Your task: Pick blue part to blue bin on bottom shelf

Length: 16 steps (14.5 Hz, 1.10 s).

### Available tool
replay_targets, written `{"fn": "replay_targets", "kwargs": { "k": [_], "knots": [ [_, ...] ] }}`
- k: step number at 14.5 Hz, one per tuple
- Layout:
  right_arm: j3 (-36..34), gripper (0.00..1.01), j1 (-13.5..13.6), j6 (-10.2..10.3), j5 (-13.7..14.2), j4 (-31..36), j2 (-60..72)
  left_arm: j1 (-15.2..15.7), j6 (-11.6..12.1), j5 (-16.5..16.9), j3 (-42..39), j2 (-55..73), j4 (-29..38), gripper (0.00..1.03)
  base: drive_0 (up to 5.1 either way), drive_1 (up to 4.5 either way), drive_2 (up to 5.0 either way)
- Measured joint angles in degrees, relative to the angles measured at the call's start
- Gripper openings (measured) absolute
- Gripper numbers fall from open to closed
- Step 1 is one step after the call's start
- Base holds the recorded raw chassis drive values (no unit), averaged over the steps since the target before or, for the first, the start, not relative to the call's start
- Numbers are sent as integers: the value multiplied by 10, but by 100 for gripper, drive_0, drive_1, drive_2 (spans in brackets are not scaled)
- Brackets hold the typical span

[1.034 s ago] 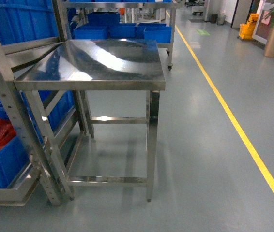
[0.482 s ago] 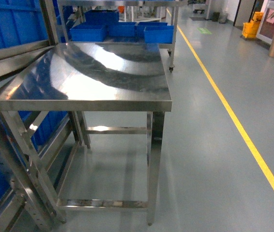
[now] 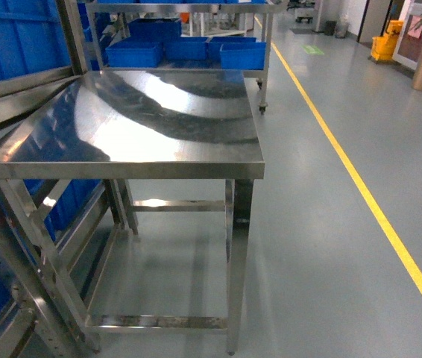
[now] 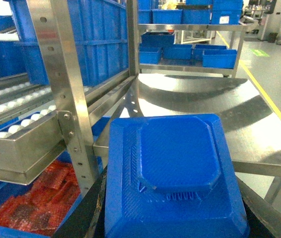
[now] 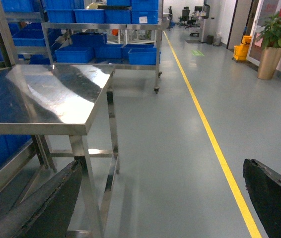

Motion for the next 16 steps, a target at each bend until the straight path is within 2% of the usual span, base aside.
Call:
{"fn": "replay_targets", "kwargs": {
  "k": [16],
  "knots": [
    [0, 98, 0, 0, 0, -1, 0, -2, 0, 0, 0, -1, -1, 43, -8, 404, -420]
  ]
}}
